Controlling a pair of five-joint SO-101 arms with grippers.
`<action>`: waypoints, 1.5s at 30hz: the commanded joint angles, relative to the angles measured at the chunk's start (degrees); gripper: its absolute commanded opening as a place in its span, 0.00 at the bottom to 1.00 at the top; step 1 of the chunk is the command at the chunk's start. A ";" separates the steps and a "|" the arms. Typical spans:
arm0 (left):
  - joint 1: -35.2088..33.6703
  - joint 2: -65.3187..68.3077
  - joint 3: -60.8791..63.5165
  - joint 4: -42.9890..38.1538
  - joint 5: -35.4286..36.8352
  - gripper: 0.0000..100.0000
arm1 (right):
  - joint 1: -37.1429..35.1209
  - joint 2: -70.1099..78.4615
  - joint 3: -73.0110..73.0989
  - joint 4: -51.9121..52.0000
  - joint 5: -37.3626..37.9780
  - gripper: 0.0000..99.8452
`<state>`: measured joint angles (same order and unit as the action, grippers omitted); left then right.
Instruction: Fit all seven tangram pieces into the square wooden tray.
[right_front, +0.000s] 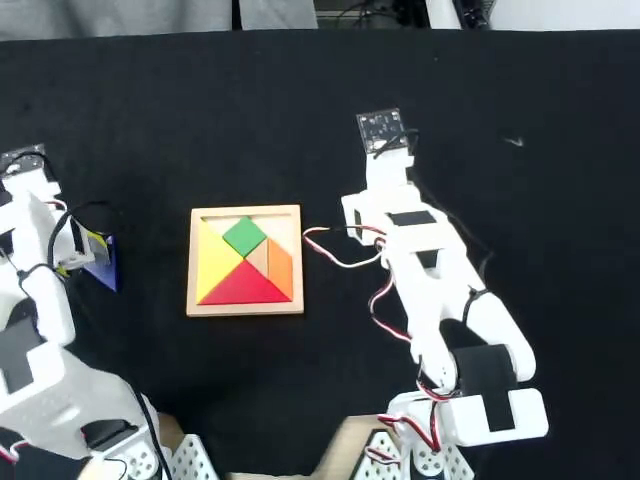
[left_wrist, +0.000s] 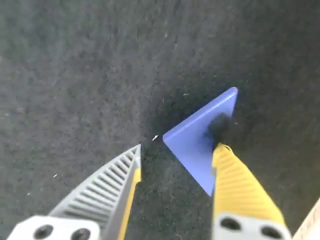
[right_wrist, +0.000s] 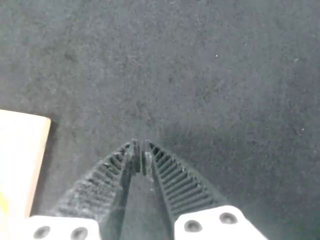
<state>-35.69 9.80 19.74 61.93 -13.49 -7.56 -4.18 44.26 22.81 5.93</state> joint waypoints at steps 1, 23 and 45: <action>0.57 2.64 -6.02 2.64 0.26 0.23 | -0.79 -0.92 -1.27 -0.79 0.35 0.02; 2.86 17.14 -15.96 3.34 0.18 0.23 | -0.79 -0.92 -1.27 -0.79 0.35 0.02; -4.79 -2.11 -7.43 11.60 1.85 0.23 | -1.05 -1.01 -1.36 -0.79 0.35 0.02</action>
<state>-39.56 10.42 8.92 75.47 -13.14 -7.91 -4.18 44.26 22.81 5.93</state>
